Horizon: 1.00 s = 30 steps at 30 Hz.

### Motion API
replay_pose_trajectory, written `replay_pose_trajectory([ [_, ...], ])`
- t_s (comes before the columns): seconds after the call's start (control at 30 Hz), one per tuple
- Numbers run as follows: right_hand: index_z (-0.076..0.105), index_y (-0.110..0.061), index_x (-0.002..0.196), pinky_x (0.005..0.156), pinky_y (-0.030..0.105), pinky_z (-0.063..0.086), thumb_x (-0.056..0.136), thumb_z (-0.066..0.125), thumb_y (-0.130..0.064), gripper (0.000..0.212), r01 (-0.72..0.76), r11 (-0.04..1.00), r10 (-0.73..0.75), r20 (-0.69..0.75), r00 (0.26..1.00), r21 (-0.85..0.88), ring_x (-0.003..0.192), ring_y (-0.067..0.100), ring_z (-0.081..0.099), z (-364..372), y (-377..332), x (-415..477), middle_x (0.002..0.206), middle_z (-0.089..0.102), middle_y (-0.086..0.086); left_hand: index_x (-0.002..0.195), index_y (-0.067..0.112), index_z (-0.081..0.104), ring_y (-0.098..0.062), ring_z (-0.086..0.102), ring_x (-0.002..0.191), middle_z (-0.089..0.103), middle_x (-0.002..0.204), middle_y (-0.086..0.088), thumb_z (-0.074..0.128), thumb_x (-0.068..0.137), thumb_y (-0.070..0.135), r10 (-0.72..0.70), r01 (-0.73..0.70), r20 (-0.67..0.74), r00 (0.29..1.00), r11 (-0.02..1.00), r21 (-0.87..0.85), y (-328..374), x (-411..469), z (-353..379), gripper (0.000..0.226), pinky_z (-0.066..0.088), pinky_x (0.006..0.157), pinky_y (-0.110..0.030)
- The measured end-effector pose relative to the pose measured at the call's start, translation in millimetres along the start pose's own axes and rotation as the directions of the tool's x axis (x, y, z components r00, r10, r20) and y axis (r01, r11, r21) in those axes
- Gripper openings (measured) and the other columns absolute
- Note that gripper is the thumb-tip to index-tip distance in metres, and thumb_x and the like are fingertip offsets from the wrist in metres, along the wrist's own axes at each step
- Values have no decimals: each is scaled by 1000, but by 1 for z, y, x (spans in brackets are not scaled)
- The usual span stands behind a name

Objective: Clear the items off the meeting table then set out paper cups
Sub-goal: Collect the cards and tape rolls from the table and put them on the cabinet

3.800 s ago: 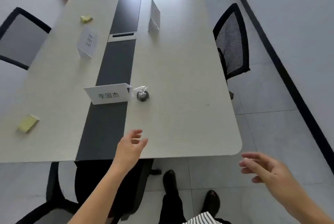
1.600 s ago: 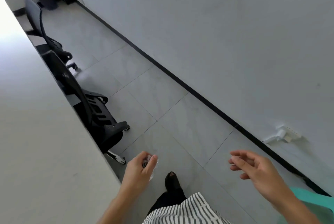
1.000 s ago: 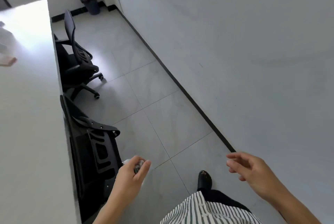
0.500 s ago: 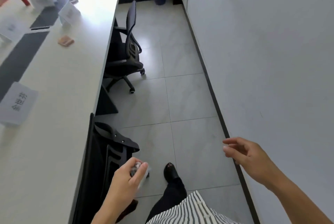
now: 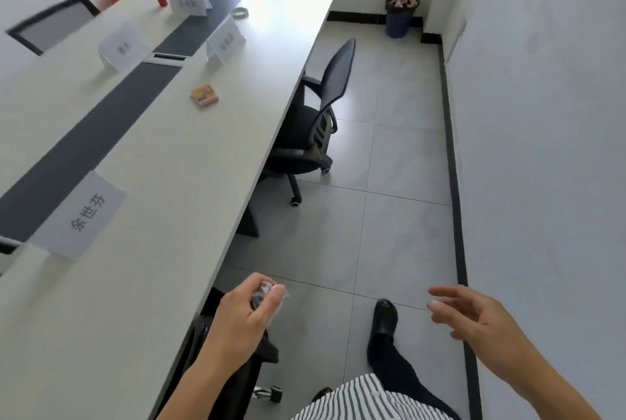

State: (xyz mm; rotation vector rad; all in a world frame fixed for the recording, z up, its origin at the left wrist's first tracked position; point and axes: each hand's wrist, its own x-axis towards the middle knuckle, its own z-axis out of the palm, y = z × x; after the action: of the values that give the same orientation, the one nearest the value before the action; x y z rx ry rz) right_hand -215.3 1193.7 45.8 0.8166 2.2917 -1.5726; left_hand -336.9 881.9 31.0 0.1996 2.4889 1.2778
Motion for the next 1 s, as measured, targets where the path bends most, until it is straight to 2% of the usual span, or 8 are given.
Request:
replay_pose_trajectory([
  [0.07, 66, -33, 106, 70, 19, 51, 86, 66, -34, 21, 20, 999, -18, 64, 998, -26, 82, -2, 69, -6, -16, 47, 97, 73, -8, 77, 23, 62, -15, 54, 59, 62, 74, 2, 58, 88, 41, -70, 70, -56, 996, 997, 11, -3, 21, -1, 22, 45, 57, -27],
  [0.23, 66, -31, 106, 71, 18, 49, 87, 65, -31, 19, 112, 988, -86, 231, 969, -102, 86, 4, 69, -23, -70, 169, 98, 73, -6, 75, 25, 63, -9, 57, 60, 65, 76, 5, 59, 88, 38, -205, 203, -221, 954, 979, -31, 18, 91, -1, 20, 47, 60, -28],
  [0.4, 64, -36, 99, 72, 23, 51, 86, 66, -30, 15, 261, 943, -163, 398, 903, -205, 88, 10, 69, -28, -147, 278, 94, 73, -5, 81, 24, 64, -15, 60, 70, 66, 82, 2, 59, 89, 40, -300, 267, -322, 898, 953, -143, 55, 144, -6, 18, 45, 60, -17],
  [0.5, 66, -36, 100, 75, 30, 53, 86, 66, -33, 15, 358, 903, -211, 477, 853, -240, 87, 9, 69, -15, -193, 327, 94, 73, -8, 83, 23, 64, -16, 59, 66, 66, 80, -4, 58, 88, 43, -416, 350, -381, 826, 907, -233, 53, 145, -9, 21, 45, 60, -20],
  [0.6, 67, -35, 101, 78, 35, 55, 87, 66, -32, 14, 426, 867, -230, 551, 802, -259, 88, 12, 69, 13, -228, 362, 94, 73, -5, 81, 24, 64, -5, 50, 54, 62, 68, 1, 58, 89, 41, -523, 423, -429, 736, 851, -311, 42, 139, -16, 20, 42, 57, -20],
  [0.83, 64, -34, 106, 77, 27, 55, 88, 64, -34, 18, 559, 774, -202, 720, 664, -298, 87, 3, 67, 113, -282, 394, 96, 71, -11, 80, 24, 63, -3, 49, 53, 61, 65, 16, 59, 90, 34, -619, 464, -543, 568, 785, -410, -3, 157, -59, 15, 40, 57, -18],
  [0.93, 66, -33, 105, 74, 22, 54, 87, 67, -32, 18, 579, 750, -180, 743, 645, -320, 81, -2, 67, 144, -308, 402, 92, 72, -11, 78, 25, 63, 0, 53, 55, 63, 67, 17, 60, 90, 32, -610, 426, -548, 572, 792, -438, -16, 185, -88, 15, 42, 55, -12],
  [1.0, 66, -37, 101, 78, 28, 56, 86, 69, -32, 16, 589, 739, -192, 736, 649, -327, 80, -1, 68, 162, -328, 414, 89, 73, -11, 78, 24, 62, -1, 51, 55, 64, 69, 8, 59, 90, 36, -594, 410, -527, 608, 803, -433, -23, 210, -111, 17, 41, 56, -15],
])
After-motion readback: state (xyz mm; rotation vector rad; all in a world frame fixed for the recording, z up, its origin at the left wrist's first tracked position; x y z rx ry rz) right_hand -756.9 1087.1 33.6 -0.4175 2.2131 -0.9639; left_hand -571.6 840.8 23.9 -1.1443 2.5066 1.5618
